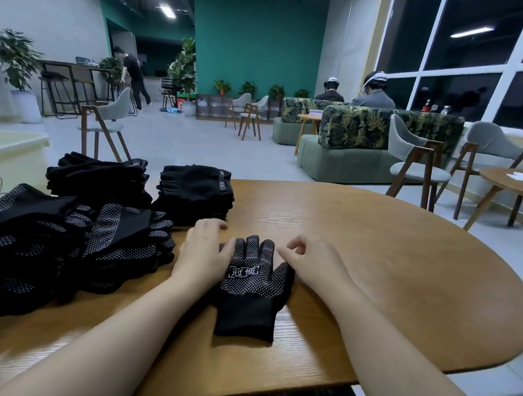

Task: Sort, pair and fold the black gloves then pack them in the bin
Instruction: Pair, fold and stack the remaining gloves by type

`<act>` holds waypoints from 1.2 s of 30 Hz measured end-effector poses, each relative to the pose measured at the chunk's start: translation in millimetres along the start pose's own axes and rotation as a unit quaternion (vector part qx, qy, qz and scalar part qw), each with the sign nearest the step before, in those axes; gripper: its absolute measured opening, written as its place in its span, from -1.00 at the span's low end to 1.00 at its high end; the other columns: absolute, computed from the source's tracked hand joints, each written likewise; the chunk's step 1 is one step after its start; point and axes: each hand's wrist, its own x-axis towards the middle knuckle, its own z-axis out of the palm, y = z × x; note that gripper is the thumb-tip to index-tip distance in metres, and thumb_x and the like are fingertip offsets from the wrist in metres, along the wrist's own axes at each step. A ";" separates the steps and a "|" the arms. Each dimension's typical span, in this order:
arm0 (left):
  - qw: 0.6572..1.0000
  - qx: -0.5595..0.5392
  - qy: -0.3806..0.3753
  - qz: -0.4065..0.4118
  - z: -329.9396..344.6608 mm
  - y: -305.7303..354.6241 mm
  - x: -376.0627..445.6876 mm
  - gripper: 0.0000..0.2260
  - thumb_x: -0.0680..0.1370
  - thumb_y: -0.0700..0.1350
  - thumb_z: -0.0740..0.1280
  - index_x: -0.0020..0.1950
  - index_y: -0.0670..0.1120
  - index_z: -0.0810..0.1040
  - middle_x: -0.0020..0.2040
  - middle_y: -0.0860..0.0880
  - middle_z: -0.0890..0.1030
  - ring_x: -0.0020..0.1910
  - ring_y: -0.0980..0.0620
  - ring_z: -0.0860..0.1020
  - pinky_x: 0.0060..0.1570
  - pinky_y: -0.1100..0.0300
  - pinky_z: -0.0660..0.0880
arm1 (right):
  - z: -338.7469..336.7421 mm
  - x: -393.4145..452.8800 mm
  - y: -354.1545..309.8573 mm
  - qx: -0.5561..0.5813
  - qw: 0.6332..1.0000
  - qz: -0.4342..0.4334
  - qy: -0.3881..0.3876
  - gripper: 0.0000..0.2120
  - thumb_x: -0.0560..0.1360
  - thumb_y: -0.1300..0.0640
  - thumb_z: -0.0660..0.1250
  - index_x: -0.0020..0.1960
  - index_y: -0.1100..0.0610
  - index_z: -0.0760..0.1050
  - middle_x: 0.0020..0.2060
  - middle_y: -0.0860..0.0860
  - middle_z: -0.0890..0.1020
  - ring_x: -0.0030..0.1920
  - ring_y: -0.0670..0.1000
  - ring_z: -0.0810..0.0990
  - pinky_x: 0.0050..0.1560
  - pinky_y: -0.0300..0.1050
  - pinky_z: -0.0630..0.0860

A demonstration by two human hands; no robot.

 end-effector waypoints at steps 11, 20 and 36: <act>0.913 0.003 -0.332 0.236 -39.8 -14.7 -56.9 -0.34 0.29 0.55 -0.20 0.35 0.42 0.16 0.44 0.41 0.01 0.41 0.46 -0.20 0.37 0.36 -0.26 | 2.1 -17.9 9.8 0.023 0.999 0.010 -0.020 -0.88 0.40 0.08 0.37 -0.30 0.02 0.50 -0.44 -0.10 0.55 -0.30 -0.06 0.53 -0.29 -0.22 0.40; 0.926 -0.143 -0.280 0.208 -51.8 -20.4 -71.2 -0.53 0.29 0.41 0.32 0.07 0.18 0.55 0.32 0.29 0.38 0.35 0.42 0.24 0.25 0.56 0.16 | -5.4 -34.5 4.7 -0.093 0.987 -0.119 0.056 -0.85 0.44 0.17 0.34 -0.01 0.03 0.45 -0.07 -0.10 0.45 0.05 -0.02 0.41 0.07 -0.11 0.35; 0.956 -0.194 -0.152 0.157 -49.1 -11.4 -70.1 -0.78 0.43 0.19 0.20 -0.03 0.15 0.50 -0.15 0.12 0.62 -0.21 0.18 0.56 -0.16 0.28 0.50 | 8.5 -72.6 3.4 0.002 0.955 -0.280 -0.096 -0.66 0.42 0.10 0.23 0.18 -0.05 0.46 0.08 -0.20 0.49 0.14 -0.16 0.40 0.19 -0.21 0.36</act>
